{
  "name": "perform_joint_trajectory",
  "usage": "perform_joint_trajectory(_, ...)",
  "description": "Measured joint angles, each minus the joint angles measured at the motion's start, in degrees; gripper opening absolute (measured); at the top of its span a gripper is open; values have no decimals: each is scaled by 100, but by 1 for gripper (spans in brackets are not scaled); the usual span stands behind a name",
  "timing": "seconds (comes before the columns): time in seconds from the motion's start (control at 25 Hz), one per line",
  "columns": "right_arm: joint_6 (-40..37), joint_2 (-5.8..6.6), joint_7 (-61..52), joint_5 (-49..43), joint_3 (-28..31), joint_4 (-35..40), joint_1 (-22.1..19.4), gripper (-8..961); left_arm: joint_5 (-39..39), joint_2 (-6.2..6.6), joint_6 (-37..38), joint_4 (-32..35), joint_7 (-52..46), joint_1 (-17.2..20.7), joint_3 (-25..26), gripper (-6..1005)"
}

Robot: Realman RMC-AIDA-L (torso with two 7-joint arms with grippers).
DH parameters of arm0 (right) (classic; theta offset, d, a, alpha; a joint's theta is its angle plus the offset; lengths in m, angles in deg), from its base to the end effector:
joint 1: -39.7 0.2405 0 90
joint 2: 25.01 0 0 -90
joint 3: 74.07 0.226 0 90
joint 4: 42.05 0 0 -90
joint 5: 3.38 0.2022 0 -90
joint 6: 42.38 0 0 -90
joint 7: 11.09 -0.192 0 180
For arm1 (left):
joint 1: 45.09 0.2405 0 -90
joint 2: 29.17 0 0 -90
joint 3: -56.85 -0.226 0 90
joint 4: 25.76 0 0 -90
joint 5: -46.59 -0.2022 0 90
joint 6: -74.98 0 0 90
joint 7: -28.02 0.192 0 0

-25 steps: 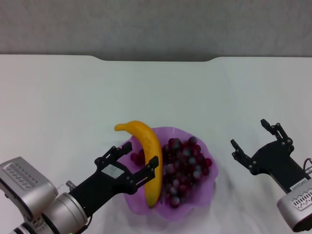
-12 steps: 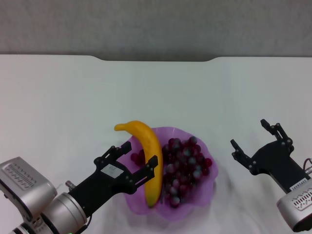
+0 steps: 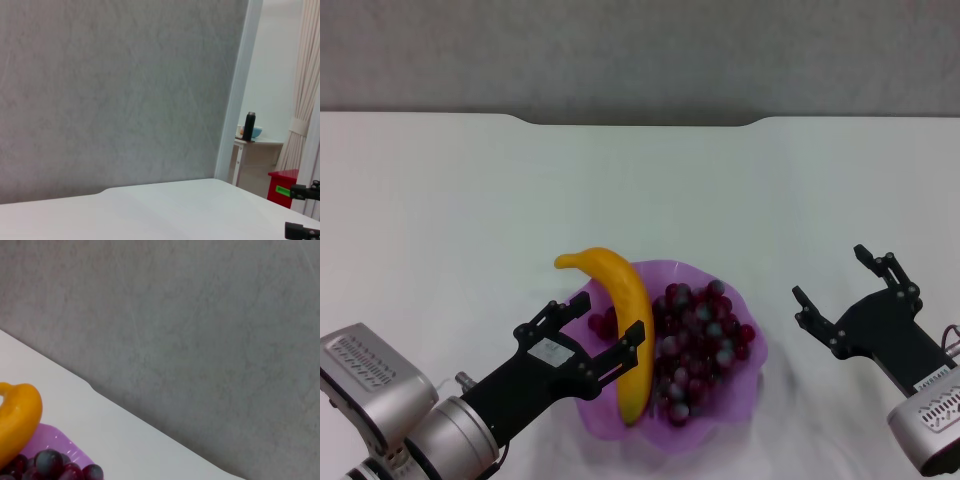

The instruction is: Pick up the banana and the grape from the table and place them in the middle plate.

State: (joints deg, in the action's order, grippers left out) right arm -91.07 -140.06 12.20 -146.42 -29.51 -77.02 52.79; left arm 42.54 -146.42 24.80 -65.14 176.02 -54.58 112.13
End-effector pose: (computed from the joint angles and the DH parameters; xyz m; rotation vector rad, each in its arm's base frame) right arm 0.2620 0.3282 -0.0689 -1.9454 0.1693 0.3473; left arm -0.2081 0.2955 -0.1050 -2.1996 -0.6664 -0.8827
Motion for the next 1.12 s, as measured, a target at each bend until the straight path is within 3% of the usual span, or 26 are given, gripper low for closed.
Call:
perform_joint_trajectory(0.84, 0, 0, -4, -21, -9, 0, 0, 897, 284, 18, -1, -28, 13, 24, 149, 832)
perform_joint_trajectory(1.12, 0, 0, -7, -10, -9, -2, 0, 897, 292, 18, 135, -69, -57, 30, 633, 831)
